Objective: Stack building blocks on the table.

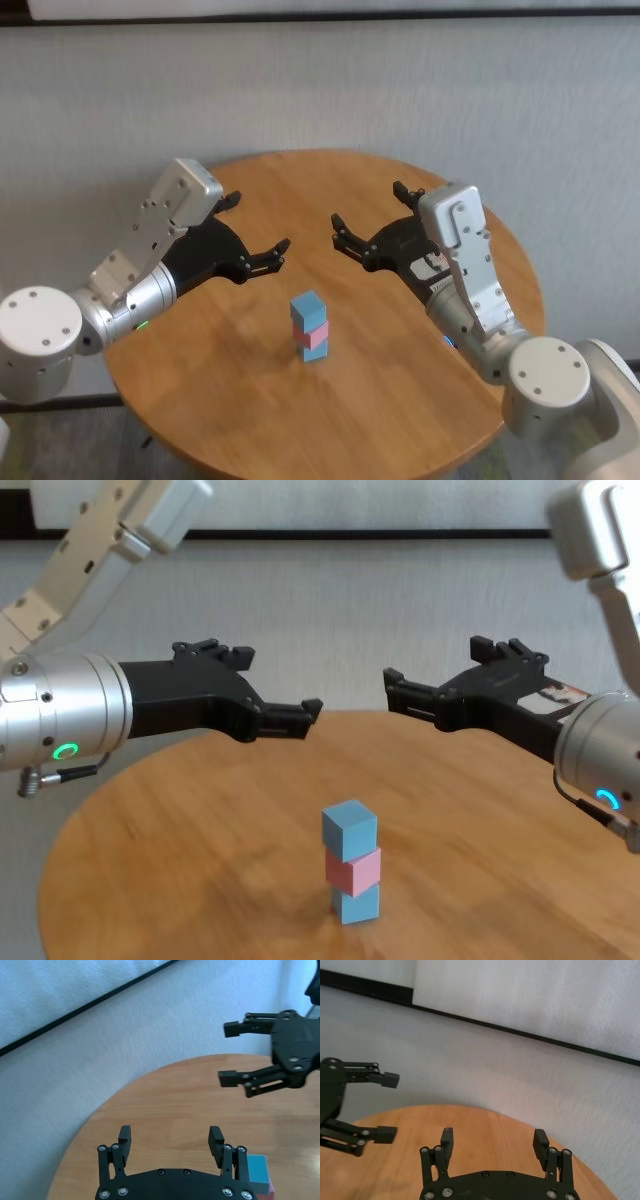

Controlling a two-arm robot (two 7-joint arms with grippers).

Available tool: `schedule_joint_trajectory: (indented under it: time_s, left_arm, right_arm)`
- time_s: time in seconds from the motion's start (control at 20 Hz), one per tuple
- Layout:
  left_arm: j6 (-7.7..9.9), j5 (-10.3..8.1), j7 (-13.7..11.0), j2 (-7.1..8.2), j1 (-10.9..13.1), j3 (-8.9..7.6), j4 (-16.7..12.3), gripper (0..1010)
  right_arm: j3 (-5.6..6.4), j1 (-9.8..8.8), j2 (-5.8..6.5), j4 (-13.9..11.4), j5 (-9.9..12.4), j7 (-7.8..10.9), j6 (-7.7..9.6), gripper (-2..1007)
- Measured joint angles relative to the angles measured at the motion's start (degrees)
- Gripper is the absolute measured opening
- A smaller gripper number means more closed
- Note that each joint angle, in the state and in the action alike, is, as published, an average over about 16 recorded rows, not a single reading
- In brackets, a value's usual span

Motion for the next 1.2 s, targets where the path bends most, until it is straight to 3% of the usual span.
schedule_joint_trajectory:
  time_s: [0.3, 0.65, 0.9, 1.2]
  left_arm:
    - [-2.27, 1.47, 6.90, -1.86, 3.21, -3.51, -0.79, 1000]
    - [-3.69, 2.95, 12.14, -4.45, 5.07, -6.01, -0.29, 1000]
    - [-4.13, 4.27, 14.32, -6.07, 5.80, -6.84, -0.06, 1000]
    - [-3.99, 5.28, 14.89, -7.93, 5.91, -7.03, 0.70, 1000]
  right_arm:
    - [2.08, -3.51, 0.12, -4.60, 3.41, 2.42, -0.08, 1005]
    - [4.55, -8.16, 0.92, -10.24, 6.06, 3.39, 1.19, 1005]
    - [5.88, -10.67, 2.02, -13.15, 6.95, 3.79, 3.02, 1005]
    - [7.07, -12.53, 3.36, -15.17, 7.79, 4.28, 4.89, 1005]
